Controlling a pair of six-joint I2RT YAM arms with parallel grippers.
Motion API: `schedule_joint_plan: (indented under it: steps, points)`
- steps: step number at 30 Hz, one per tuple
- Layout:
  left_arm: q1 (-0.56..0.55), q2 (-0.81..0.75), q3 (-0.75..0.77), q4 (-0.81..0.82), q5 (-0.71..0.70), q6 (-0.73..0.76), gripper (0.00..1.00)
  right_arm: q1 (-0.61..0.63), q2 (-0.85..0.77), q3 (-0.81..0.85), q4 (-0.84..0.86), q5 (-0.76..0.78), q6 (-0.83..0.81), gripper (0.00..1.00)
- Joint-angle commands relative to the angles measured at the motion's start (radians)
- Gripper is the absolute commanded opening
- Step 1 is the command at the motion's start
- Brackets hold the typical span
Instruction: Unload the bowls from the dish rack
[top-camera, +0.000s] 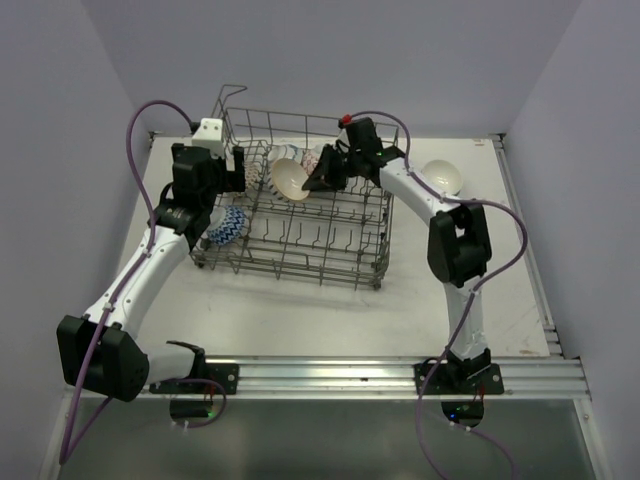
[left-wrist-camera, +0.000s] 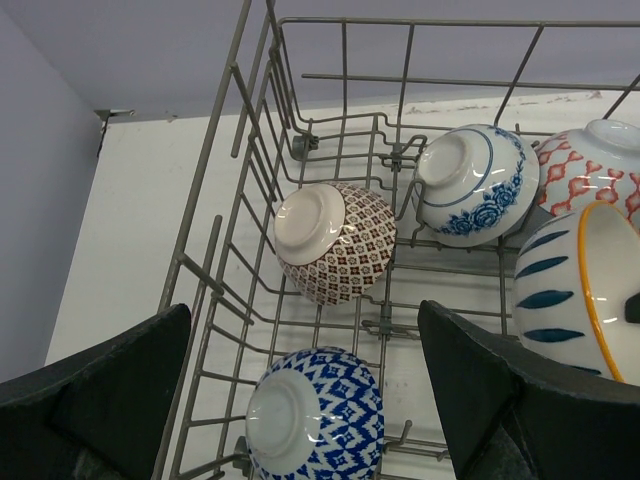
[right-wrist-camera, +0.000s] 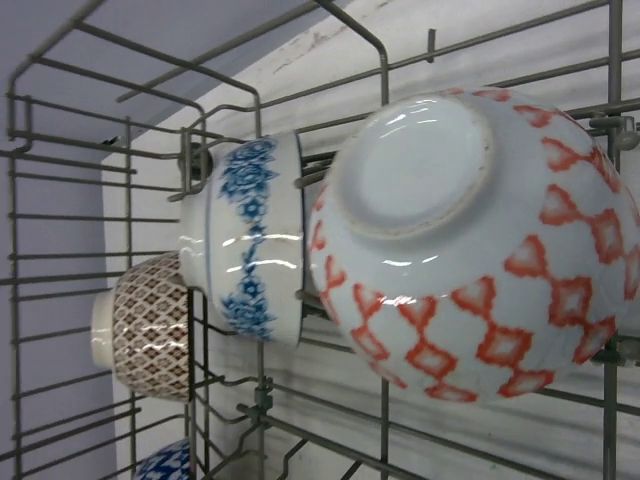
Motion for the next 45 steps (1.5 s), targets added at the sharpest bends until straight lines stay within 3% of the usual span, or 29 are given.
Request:
schedule_joint_plan:
  steps: [1,10,23,33,45]
  points:
    - [-0.005,-0.022,0.044,0.005,0.002,-0.002,1.0,-0.017,-0.156,0.066,-0.022,-0.024,-0.06,0.0]
    - [-0.005,-0.013,0.047,0.002,0.002,-0.001,1.0,-0.239,-0.282,-0.007,-0.11,-0.001,-0.112,0.0]
    - [-0.005,-0.007,0.048,-0.003,0.003,-0.001,1.0,-0.635,-0.421,-0.164,-0.169,0.261,-0.12,0.0]
    - [-0.005,0.019,0.045,0.002,0.009,-0.005,1.0,-0.669,-0.357,-0.207,-0.226,0.502,-0.217,0.0]
    - [-0.005,0.027,0.05,-0.003,0.009,-0.004,1.0,-0.67,-0.179,-0.078,-0.266,0.508,-0.232,0.0]
